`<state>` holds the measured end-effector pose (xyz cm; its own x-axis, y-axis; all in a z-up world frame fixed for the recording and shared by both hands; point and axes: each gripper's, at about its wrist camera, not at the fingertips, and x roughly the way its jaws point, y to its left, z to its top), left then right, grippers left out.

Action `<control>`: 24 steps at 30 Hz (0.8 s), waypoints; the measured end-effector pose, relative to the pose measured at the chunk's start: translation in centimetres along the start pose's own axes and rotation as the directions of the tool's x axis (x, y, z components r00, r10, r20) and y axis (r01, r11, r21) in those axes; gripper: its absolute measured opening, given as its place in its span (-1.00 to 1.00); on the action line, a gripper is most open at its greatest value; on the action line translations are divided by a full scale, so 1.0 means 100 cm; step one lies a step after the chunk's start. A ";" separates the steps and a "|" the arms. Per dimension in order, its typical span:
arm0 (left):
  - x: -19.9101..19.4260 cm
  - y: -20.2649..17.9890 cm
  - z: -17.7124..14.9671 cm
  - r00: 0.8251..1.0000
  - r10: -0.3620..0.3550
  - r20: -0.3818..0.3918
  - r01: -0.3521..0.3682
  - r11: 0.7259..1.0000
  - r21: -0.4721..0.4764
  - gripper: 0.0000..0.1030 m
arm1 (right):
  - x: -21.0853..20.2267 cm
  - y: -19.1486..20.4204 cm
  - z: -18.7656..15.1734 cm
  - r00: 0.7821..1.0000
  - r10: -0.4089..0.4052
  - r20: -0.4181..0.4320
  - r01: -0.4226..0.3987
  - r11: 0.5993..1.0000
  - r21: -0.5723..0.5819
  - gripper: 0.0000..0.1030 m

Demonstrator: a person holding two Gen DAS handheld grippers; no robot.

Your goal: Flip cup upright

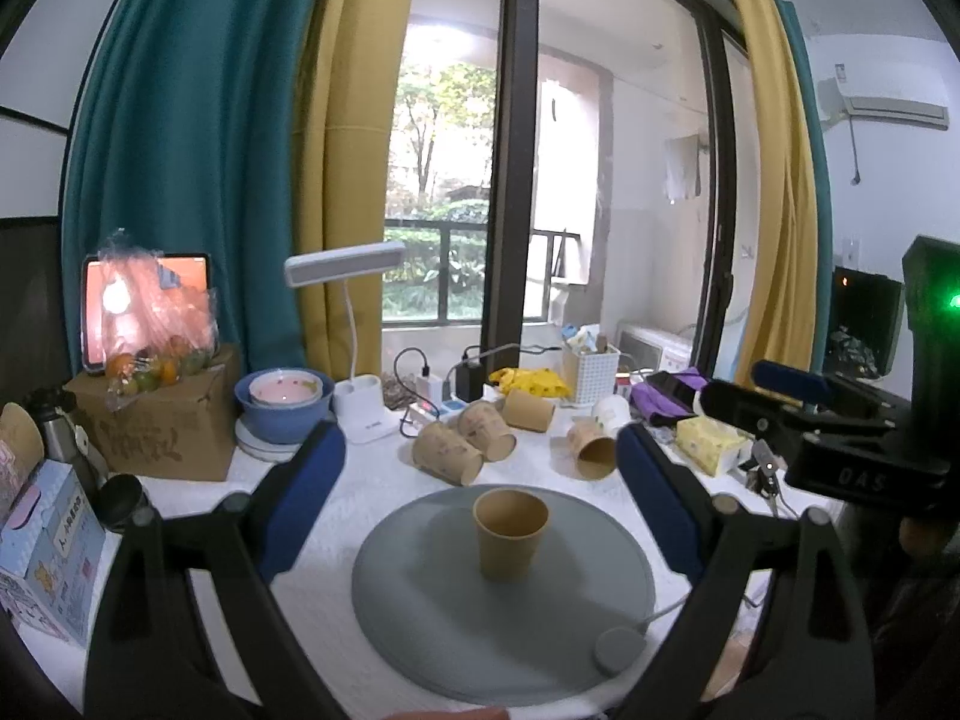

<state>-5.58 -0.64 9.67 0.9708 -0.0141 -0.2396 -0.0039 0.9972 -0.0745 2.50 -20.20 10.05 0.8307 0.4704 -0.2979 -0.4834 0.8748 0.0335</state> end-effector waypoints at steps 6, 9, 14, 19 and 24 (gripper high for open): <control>-0.001 0.000 0.000 1.000 -0.001 0.000 0.001 1.000 -0.003 0.80 | 0.001 0.000 0.000 1.000 0.001 -0.002 -0.001 1.000 -0.002 0.58; -0.001 0.000 0.000 1.000 -0.001 0.000 0.001 1.000 -0.003 0.80 | 0.000 0.001 0.000 1.000 0.002 -0.002 -0.002 1.000 -0.002 0.58; -0.001 0.001 0.000 1.000 -0.001 -0.001 0.001 1.000 -0.003 0.80 | 0.001 0.001 0.000 1.000 0.001 -0.002 -0.001 1.000 -0.002 0.58; -0.002 0.001 -0.001 1.000 -0.002 0.000 0.002 1.000 -0.004 0.80 | 0.001 0.001 0.001 1.000 0.001 -0.002 -0.001 1.000 -0.003 0.58; -0.002 0.000 -0.001 1.000 -0.002 -0.001 0.002 1.000 -0.005 0.80 | 0.001 0.002 0.000 1.000 0.002 -0.003 -0.002 1.000 -0.004 0.58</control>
<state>-5.84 -0.61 9.62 0.9707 -0.0162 -0.2399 -0.0031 0.9968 -0.0796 2.54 -20.00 10.05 0.8291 0.4716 -0.3004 -0.4859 0.8735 0.0306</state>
